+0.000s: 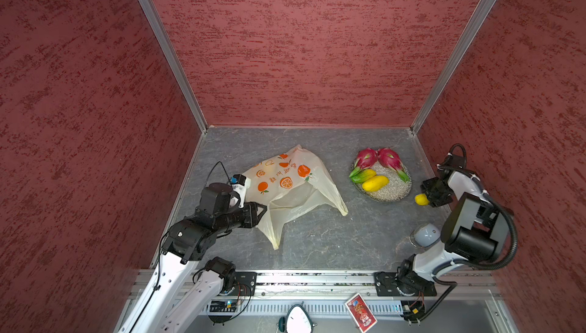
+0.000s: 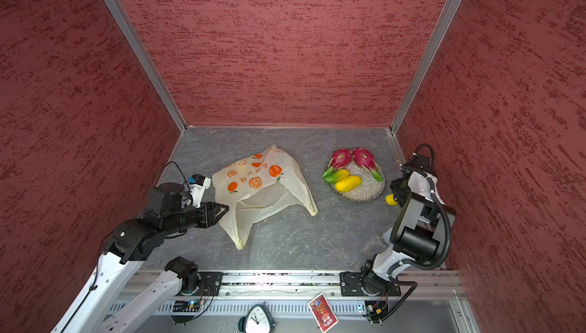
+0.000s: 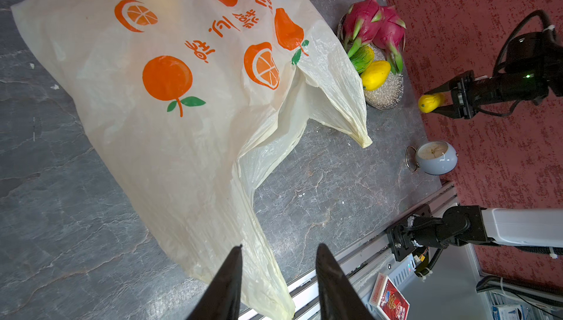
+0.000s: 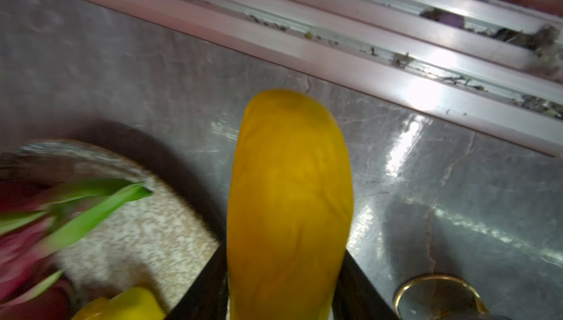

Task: Take fruits out of the plastic bag
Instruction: Pick up the fake fruit from the center of the board, then place the fake fruit on the plate.

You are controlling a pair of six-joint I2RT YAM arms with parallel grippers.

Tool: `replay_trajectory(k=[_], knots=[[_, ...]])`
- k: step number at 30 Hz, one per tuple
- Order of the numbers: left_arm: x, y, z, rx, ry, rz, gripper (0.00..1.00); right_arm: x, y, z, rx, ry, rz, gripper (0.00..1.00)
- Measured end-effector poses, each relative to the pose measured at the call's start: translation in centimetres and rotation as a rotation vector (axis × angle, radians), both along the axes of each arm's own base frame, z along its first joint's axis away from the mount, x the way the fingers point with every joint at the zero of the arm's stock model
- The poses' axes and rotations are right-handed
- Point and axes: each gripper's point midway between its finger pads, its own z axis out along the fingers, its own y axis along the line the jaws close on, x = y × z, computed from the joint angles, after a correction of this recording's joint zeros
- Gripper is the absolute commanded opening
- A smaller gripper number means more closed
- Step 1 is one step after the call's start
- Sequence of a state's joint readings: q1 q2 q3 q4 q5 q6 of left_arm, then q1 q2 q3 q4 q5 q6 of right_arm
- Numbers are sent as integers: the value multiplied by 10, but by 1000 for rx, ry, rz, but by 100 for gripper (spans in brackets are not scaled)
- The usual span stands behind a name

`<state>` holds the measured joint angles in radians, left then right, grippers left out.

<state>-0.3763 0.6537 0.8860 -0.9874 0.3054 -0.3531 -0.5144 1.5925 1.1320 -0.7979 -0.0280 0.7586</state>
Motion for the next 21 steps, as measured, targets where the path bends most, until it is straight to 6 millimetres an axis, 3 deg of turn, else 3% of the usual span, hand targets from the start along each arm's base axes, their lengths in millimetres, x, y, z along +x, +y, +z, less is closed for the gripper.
replay_trajectory(k=[4,10,19,21], knots=[[0,0,0,0,0,0,41,8,2,28,-12,-93,-9,37],[-1,0,1,-2,-6,0,41,16,16,31,71,-143,-14,42],[-1,0,2,-4,-10,0,41,25,82,15,374,-233,-154,45],[-2,1,3,-6,-15,0,41,30,94,19,409,-244,-193,45]])
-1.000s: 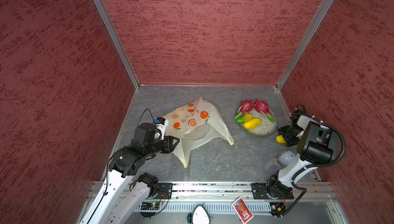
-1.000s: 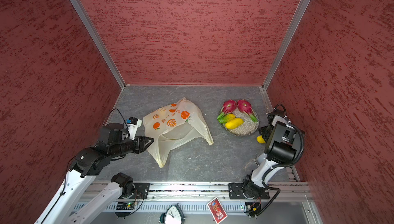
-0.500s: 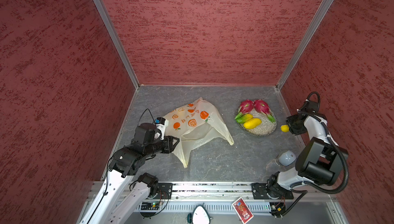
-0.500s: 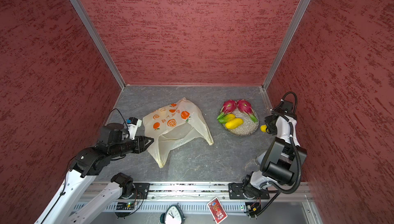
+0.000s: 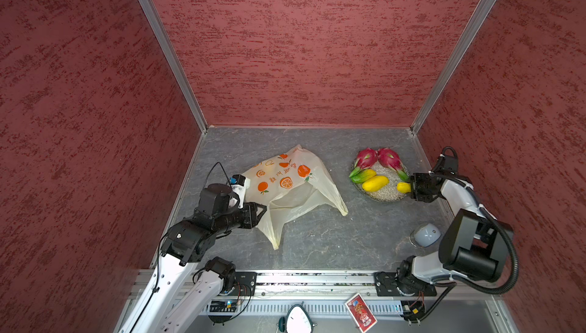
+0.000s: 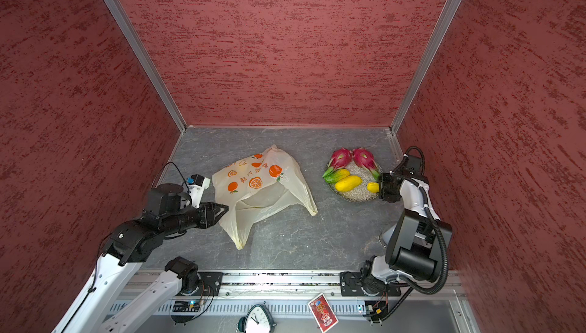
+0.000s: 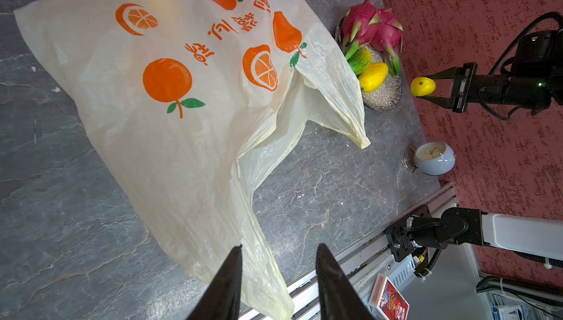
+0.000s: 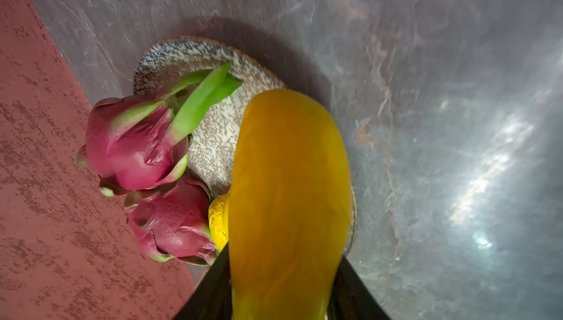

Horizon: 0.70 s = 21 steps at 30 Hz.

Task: Take fruits out of the plastic bag
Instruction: Place the fake fruit on the plate.

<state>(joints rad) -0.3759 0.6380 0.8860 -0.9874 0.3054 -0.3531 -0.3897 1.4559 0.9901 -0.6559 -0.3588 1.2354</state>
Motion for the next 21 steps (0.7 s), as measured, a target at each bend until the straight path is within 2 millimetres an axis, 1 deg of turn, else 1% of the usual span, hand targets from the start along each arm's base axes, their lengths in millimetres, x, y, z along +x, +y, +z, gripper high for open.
replay_trajectory(k=[2,5,8,11,13,15,21], knots=[[0,0,1,-1,-3,0,41,10,12,10,29,-20,-32,45],[0,0,1,-1,-3,2,41,29,21,28,44,-49,-69,45],[1,1,1,-2,-3,6,41,51,24,44,38,-70,-101,46],[1,2,1,-3,-2,10,41,65,20,52,10,-56,-138,47],[1,2,1,-6,-3,12,41,71,18,53,-8,-46,-167,47],[1,3,2,-8,-7,15,41,71,18,49,-9,-28,-191,47],[-1,4,5,-22,-19,16,41,71,28,20,7,65,-237,47]])
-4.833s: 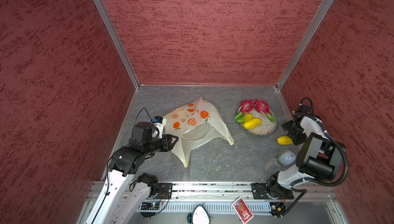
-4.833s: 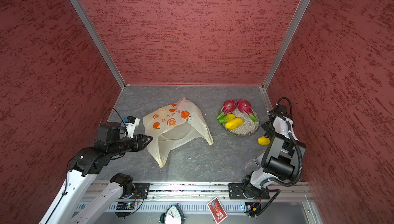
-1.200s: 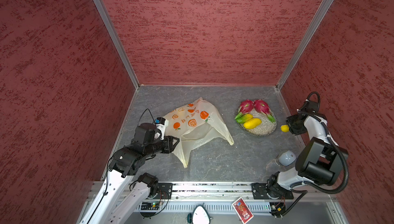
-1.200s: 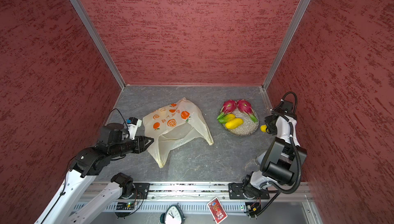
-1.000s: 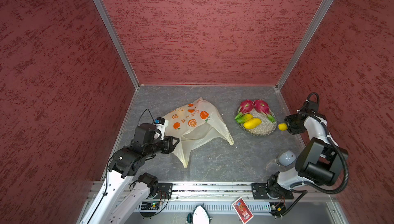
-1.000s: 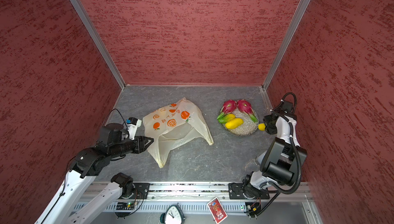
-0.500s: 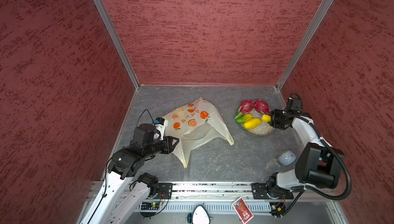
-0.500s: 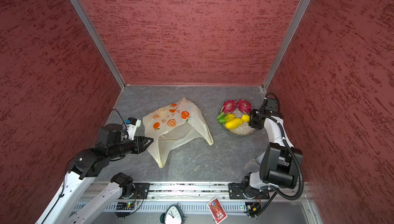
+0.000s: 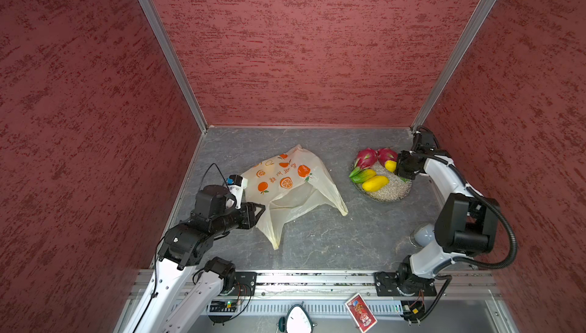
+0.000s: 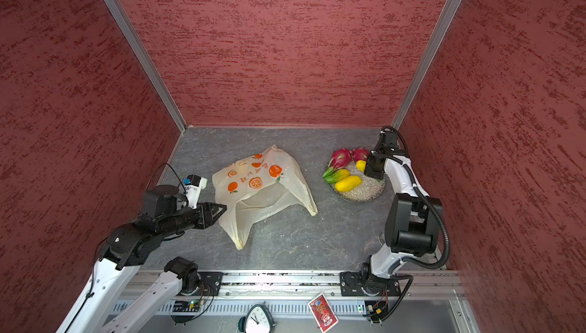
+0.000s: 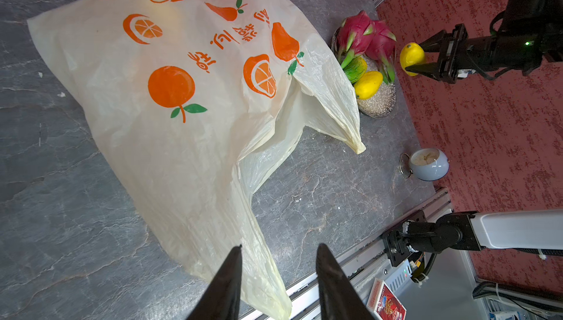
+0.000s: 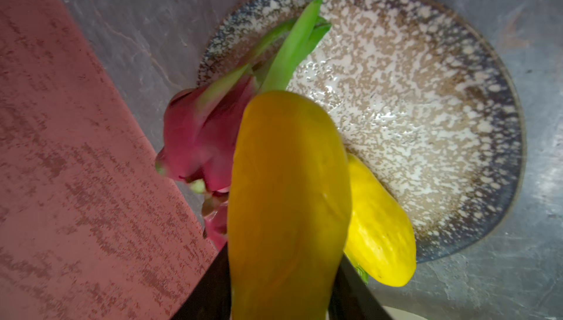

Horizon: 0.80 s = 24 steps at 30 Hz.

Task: Take fruits out of the plastic bag
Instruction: Place the fake fruit on the plate.

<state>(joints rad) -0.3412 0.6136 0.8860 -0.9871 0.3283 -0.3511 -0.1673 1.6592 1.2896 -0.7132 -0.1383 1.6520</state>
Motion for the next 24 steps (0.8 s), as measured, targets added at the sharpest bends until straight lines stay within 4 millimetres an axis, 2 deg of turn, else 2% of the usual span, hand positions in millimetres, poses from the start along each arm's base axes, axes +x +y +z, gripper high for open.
replay_trajectory(k=[4,8,14,17,21,24], knots=[[-1,-1,0,-6,2,-5,41,3,8,-14,6,48,-11,48],[-1,0,2,-9,-4,-4,41,8,11,-15,7,54,-22,51],[-2,0,3,-11,-10,-4,41,16,12,-18,12,58,-35,66],[-2,0,3,-11,-9,-4,41,18,12,-20,10,61,-31,68],[-2,0,3,-11,-9,-4,41,18,12,-17,4,54,-21,67],[-2,0,3,-11,-9,-4,41,17,11,-4,-22,23,10,66]])
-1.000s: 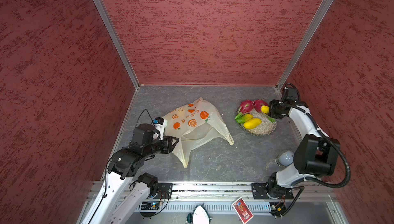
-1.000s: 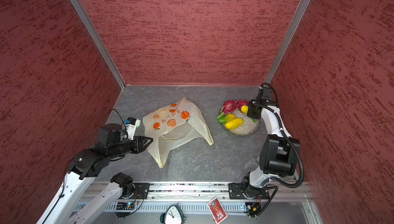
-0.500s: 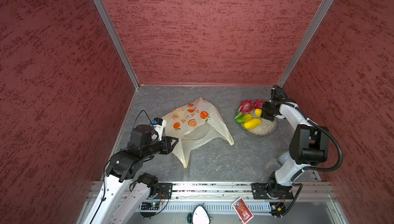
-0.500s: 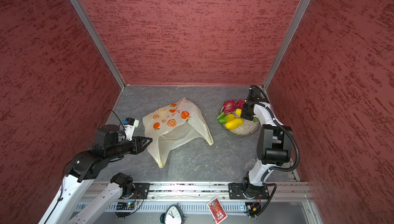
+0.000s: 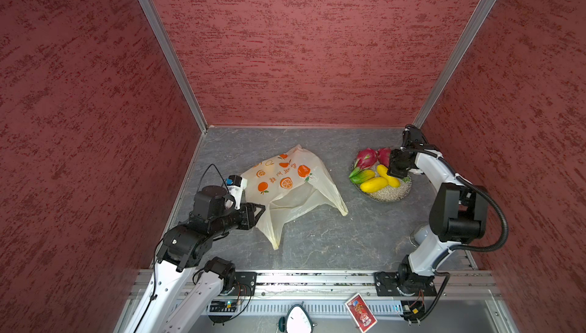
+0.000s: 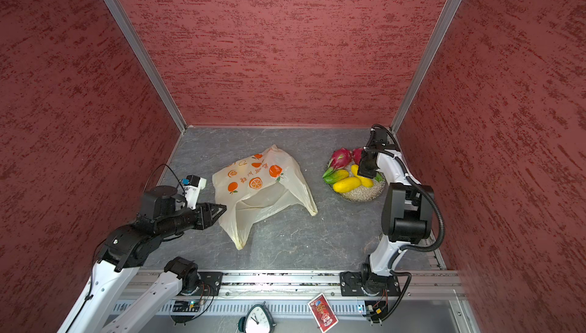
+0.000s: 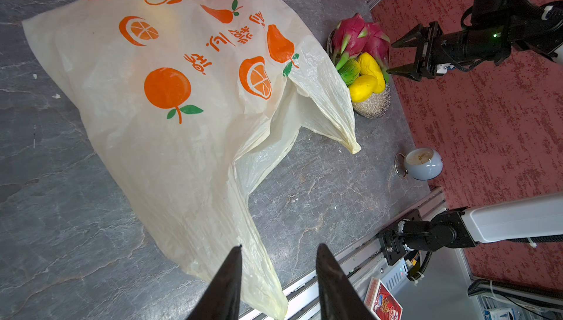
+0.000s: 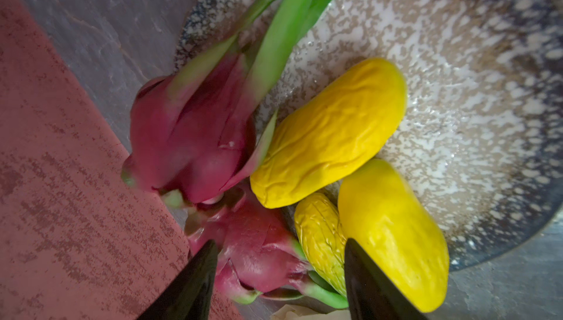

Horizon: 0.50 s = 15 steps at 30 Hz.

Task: Take fruits out of the plastic bag
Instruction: Place the fake fruit on the plate, then move the plate to the center of the board.

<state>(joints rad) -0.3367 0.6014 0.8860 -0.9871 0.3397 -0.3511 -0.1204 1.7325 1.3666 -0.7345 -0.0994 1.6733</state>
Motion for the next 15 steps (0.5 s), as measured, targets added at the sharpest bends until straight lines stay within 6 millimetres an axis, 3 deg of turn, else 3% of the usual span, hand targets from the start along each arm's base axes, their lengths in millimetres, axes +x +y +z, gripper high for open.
replay_trajectory(k=[5,9,12,15], knots=[[0,0,0,0,0,0,41,-14,-22,44,-139,-73,123,64],[0,0,0,0,0,0,41,-33,-80,69,-328,-75,202,61],[0,0,0,0,-1,0,41,-55,-121,62,-421,0,255,57],[0,0,0,0,-2,1,41,-73,-143,36,-433,76,307,54]])
